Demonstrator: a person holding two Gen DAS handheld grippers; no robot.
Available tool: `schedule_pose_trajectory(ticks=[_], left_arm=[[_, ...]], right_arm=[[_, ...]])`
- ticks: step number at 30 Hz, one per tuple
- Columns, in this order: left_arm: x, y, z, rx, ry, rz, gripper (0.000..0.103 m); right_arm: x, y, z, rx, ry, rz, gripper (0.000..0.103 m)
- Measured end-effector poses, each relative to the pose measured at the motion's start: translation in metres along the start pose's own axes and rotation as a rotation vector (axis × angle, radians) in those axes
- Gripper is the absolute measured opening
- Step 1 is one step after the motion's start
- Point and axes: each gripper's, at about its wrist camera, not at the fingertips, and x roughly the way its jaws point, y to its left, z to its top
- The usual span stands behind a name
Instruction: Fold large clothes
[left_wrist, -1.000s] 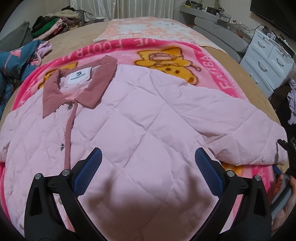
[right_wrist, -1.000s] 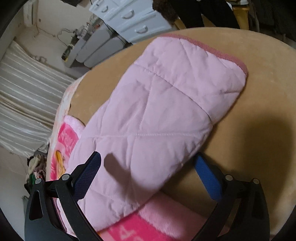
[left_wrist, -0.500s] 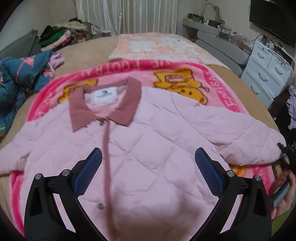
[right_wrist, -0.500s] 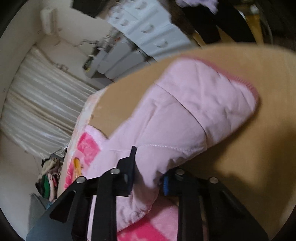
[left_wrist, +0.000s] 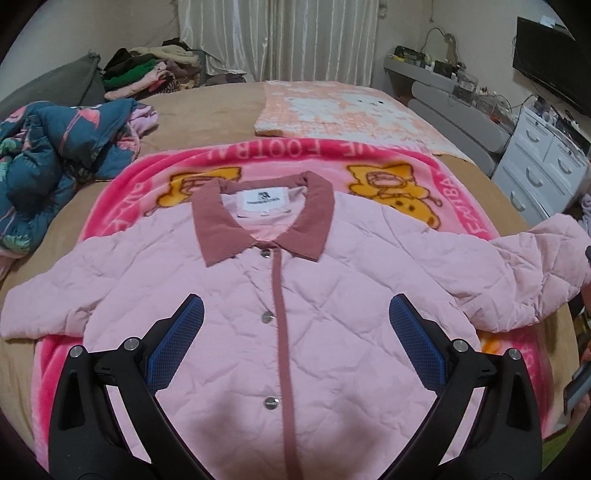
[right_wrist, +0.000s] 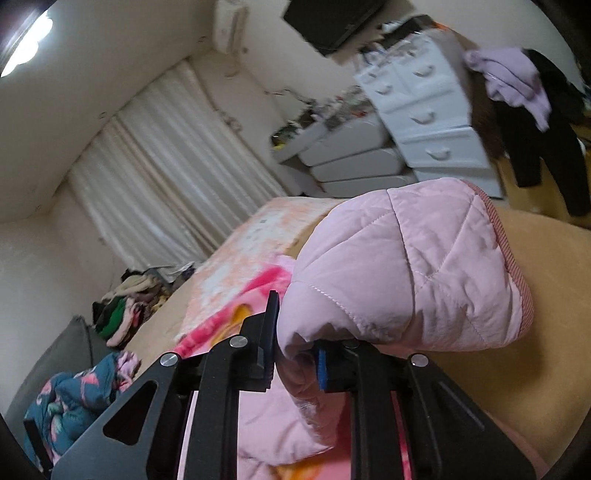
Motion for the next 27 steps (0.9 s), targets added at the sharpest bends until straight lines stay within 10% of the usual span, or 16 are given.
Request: schedule_pose_trajectory(ticks=[17,27], left_arm=[[-0.015,0.067,-0.001,-0.098,-0.01,0.006,0.094],[-0.025,0.133,-0.01,-0.127,-0.007,-0.016,0.094]], right_arm=[[-0.01,0.116,-0.013,-0.207,-0.003,0.177,0.015],[-0.001,0.191,-0.046,-0.364,0.031,0.117,0.015]])
